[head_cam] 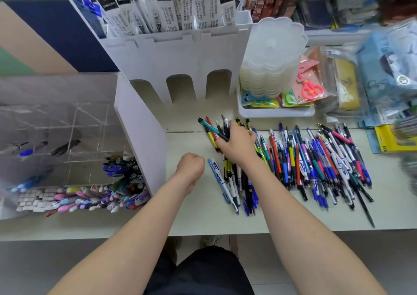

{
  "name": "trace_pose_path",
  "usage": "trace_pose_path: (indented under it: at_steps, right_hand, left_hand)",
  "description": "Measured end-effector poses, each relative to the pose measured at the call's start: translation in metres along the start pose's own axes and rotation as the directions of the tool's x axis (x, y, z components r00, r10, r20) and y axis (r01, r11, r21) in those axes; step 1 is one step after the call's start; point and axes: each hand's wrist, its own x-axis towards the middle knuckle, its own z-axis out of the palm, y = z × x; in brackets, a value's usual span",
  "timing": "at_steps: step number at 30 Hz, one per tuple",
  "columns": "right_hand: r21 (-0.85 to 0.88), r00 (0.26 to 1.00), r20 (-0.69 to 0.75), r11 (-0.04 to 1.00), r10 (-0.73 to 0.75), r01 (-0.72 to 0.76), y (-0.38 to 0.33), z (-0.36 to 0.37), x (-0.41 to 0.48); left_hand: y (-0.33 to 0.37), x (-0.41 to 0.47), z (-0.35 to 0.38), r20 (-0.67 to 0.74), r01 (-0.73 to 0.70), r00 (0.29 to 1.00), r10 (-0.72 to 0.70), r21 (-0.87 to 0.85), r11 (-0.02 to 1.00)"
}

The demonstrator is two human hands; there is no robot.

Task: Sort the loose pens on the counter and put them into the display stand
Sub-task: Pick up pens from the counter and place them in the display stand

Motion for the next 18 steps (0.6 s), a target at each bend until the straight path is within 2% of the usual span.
trace_pose_path:
  at_steps: [2,3,6,10,14,18]
  right_hand:
    - [0.061,1.0,0.001,0.998,-0.027,0.027,0.003,-0.005,-0.007]
    - [0.124,0.999,-0.002,0.992,-0.035,0.035,0.003,-0.007,-0.011]
    - [0.363,0.997,-0.065,0.93,-0.029,0.05,0.006,-0.017,-0.023]
    - [0.503,0.993,-0.111,0.863,0.027,0.033,0.011,-0.03,-0.036]
    - [0.576,0.981,-0.183,0.816,0.065,0.053,0.019,-0.041,-0.044]
    - [0.683,0.943,-0.307,0.72,0.126,0.126,0.018,-0.053,-0.047]
  left_hand:
    - [-0.002,-0.009,0.008,0.085,0.116,0.99,-0.115,0.001,0.993]
    - [-0.004,-0.011,0.013,0.133,0.123,0.984,-0.121,-0.009,0.992]
    - [-0.005,-0.016,0.029,0.25,0.051,0.968,-0.032,-0.068,0.996]
    - [-0.004,-0.023,0.044,0.309,-0.011,0.949,0.064,-0.17,0.985]
    - [-0.01,-0.022,0.048,0.234,-0.23,0.949,0.21,0.061,0.971]
    - [-0.016,-0.023,0.052,0.329,-0.39,0.893,0.307,0.224,0.893]
